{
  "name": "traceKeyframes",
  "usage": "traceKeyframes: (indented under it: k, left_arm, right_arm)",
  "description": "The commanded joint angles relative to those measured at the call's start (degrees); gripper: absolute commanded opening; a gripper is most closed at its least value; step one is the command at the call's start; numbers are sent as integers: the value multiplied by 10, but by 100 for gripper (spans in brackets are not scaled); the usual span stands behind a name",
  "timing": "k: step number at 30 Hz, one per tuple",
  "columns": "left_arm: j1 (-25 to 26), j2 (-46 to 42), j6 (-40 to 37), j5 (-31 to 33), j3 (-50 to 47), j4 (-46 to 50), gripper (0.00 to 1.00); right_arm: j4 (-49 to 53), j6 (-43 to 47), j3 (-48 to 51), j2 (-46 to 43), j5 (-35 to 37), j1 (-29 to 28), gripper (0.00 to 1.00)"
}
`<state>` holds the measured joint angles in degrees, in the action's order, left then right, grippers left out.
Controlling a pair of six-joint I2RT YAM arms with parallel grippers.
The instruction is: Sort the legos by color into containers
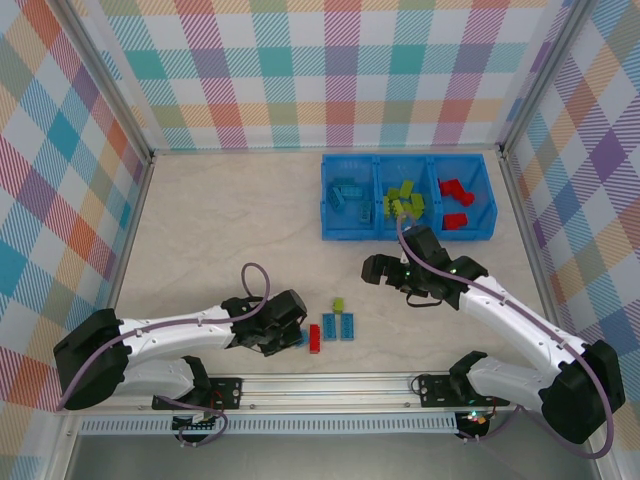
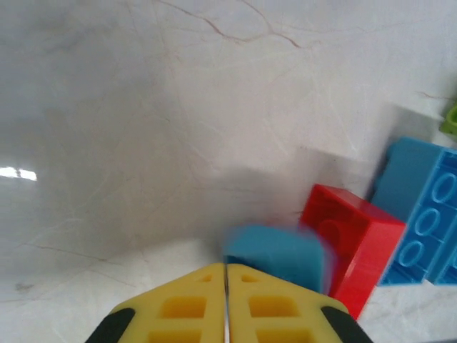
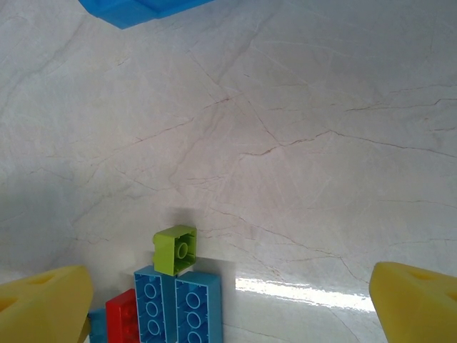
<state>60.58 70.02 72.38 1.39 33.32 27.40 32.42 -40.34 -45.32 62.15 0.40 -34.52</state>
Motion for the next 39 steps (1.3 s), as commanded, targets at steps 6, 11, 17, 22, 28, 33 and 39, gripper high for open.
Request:
traceKeyframes:
  k: [6, 11, 17, 22, 28, 33, 39]
  left_arm:
    - [3, -4, -28, 43, 8, 87, 13]
    - [2, -20, -56, 48, 10, 28, 22]
    - [-10, -72, -83, 114, 25, 17, 54]
    - [-35, -25, -96, 73, 45, -11, 65]
    - [-45, 64, -107, 24, 76, -52, 68]
    - [-47, 104, -104, 15, 85, -28, 50]
    - [-49, 101, -93, 15, 52, -23, 36]
  right_arm:
    - [-7, -12, 2, -4, -8, 1, 100]
    - [-2, -13, 2, -4, -8, 1, 100]
    - [-6, -15, 6, -8, -6, 1, 100]
    - [-7, -15, 3, -2, -10, 1, 100]
    - [1, -14, 4, -10, -8, 1, 100]
    - [13, -9, 1, -15, -21, 1, 100]
    - [16, 27, -17, -4, -101, -1, 100]
